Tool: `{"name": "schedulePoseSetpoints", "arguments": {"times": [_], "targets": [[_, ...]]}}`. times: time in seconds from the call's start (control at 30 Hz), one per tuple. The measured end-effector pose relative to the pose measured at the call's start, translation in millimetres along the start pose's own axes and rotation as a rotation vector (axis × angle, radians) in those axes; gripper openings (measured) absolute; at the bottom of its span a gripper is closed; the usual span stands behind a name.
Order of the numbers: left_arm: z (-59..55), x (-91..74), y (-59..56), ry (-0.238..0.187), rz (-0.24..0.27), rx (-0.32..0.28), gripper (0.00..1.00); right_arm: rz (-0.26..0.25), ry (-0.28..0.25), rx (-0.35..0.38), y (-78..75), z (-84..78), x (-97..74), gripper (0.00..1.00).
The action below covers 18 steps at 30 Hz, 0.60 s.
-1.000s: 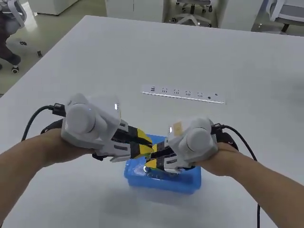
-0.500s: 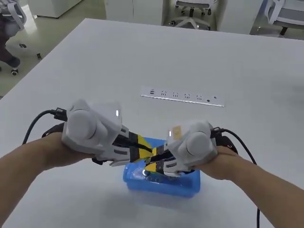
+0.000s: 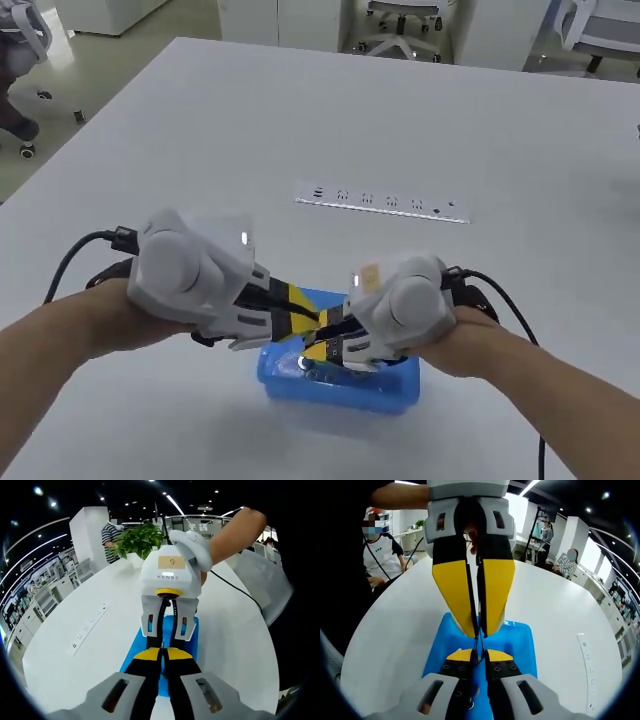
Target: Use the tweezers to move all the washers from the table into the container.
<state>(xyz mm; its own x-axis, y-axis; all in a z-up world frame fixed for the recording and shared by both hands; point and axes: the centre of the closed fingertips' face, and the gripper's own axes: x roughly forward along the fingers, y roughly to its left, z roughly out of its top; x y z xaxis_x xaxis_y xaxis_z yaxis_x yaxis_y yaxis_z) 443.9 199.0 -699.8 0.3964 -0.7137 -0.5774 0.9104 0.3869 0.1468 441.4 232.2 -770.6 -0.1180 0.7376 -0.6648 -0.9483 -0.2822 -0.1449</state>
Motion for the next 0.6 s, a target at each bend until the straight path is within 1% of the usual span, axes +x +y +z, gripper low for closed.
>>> {"name": "schedulePoseSetpoints", "arguments": {"times": [0.17, 0.37, 0.6], "targets": [[-0.6, -1.1, -1.2, 0.005, -0.003, 0.018, 0.06, 0.001, 0.004, -0.007, 0.5, 0.1, 0.5, 0.1], [-0.4, -3.2, -1.8, 0.006, -0.003, 0.019, 0.06, -0.005, 0.01, -0.032, 0.6, 0.9, -0.5, 0.12], [8.9, -8.4, 0.1, -0.017, 0.005, 0.005, 0.06, -0.022, -0.008, -0.031, -1.9, 7.3, -7.4, 0.12]]}}
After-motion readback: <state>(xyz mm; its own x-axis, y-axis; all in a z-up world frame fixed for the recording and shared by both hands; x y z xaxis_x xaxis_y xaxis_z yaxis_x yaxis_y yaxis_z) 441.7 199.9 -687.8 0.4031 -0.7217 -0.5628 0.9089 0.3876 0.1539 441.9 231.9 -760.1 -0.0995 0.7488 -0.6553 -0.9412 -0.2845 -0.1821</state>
